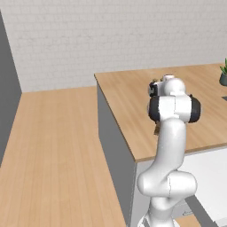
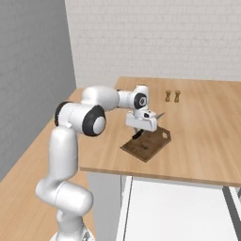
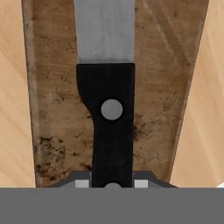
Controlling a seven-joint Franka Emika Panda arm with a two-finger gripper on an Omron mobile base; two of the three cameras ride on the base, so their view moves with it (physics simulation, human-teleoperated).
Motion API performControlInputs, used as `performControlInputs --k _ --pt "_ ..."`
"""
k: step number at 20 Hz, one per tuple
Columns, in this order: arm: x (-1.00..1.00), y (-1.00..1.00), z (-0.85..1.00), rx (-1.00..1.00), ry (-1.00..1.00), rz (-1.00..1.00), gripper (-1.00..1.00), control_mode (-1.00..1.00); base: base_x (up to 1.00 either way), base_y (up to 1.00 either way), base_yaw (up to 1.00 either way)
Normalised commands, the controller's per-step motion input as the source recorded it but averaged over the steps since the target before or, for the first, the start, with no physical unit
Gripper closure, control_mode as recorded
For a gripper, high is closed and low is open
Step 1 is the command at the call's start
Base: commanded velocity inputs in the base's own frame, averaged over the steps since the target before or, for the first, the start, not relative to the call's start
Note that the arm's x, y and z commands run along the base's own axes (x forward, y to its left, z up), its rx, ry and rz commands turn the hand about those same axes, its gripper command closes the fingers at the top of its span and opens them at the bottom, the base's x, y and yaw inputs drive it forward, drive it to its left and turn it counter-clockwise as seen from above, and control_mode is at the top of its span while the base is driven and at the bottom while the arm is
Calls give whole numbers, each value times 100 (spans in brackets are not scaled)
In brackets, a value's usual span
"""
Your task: Pick up the knife from the drawer and place it on the cutting board. Then place the meat from the plate to the cutting board.
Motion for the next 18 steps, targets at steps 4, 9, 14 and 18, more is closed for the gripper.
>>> performControlInputs --k 4,9,14,18 --pt "12 -4 -5 0 -4 0 100 -100 0 0 0" --pt "31 -1 -6 0 1 0 100 -100 0 0 0" --pt "14 2 -48 0 6 0 100 -100 0 0 0" --pt "0 0 -49 0 2 0 100 -100 0 0 0"
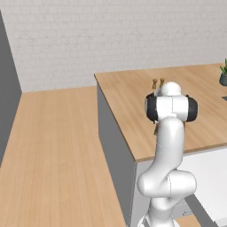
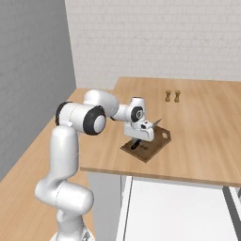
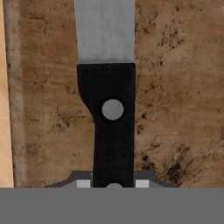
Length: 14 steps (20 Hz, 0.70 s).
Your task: Pick up the knife from the drawer and place it on the cutting board. Then place the meat from the plate to the cutting board.
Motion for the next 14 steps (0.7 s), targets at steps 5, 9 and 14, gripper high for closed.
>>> performControlInputs --k 5,9,14 --pt "4 4 -8 0 0 0 100 -100 0 0 0" --pt "19 14 -3 0 0 0 100 -100 0 0 0" --pt "1 3 0 0 0 0 -100 -100 0 0 0"
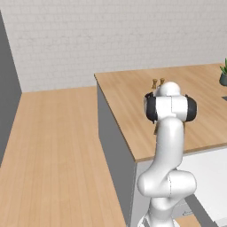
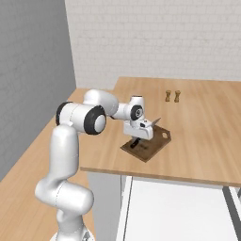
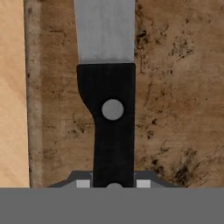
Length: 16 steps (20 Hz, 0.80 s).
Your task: Pick up the knife from the drawer and place it on the cutting board. Then place the meat from the plate to the cutting board.
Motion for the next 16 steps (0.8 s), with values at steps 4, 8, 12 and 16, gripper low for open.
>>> performControlInputs --k 4,8,12,16 --pt "0 0 0 0 0 0 -100 -100 0 0 0" --pt "0 0 0 -2 1 0 -100 -100 0 0 0" --pt "-16 0 20 0 0 0 -100 -100 0 0 0" --pt "-29 5 34 4 -7 0 -100 -100 0 0 0"
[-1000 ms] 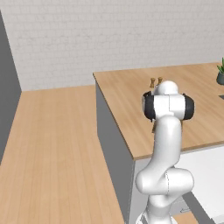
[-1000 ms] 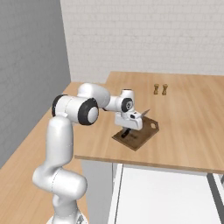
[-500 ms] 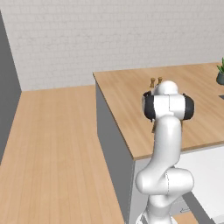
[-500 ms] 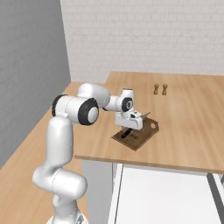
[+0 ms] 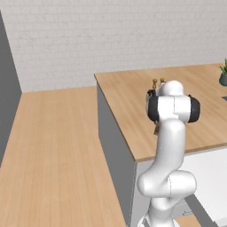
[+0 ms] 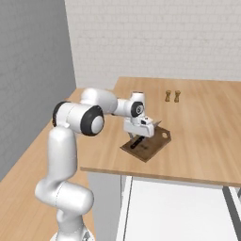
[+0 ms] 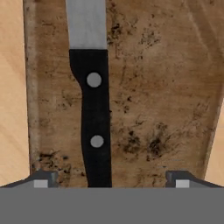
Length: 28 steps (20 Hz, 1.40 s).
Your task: Pick up the knife from the drawer and place it on the cutting board. Then place the meat from the plate to the cutting board.
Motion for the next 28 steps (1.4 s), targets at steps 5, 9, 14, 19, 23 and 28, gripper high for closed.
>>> performControlInputs --k 5,9,14,19,23,28 --pt "-17 18 46 3 -8 0 -100 -100 0 0 0" --pt "-40 21 39 3 -7 0 -100 -100 0 0 0" --pt "-32 31 36 1 -8 0 -100 -100 0 0 0" --pt "-59 40 14 0 -4 9 -100 -100 0 0 0" --pt "-97 47 4 0 -1 12 -100 -100 0 0 0" --pt "-87 55 12 0 -6 13 -100 -100 0 0 0"
